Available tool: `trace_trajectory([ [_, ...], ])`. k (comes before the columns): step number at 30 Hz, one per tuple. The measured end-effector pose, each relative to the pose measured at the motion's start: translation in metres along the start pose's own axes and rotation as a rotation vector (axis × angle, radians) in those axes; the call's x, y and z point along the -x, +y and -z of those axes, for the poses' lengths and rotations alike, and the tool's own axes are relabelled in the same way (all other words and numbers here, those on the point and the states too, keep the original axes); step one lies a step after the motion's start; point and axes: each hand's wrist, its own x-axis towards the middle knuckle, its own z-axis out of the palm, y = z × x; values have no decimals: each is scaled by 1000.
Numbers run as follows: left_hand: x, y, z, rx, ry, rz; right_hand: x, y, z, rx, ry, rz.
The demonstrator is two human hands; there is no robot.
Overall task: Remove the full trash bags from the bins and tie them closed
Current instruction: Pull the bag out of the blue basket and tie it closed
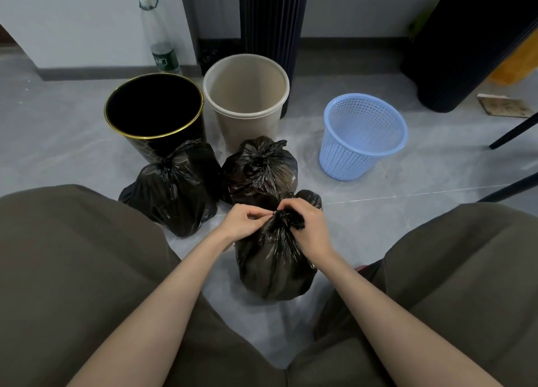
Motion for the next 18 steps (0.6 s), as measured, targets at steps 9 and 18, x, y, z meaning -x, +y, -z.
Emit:
trace_trajectory([
  [9,1,-12,-10,12,114,89,-1,9,-4,57,-6,-67],
  [18,5,-14,-14,-420,298,100,1,24,-18,53,-112,-246],
])
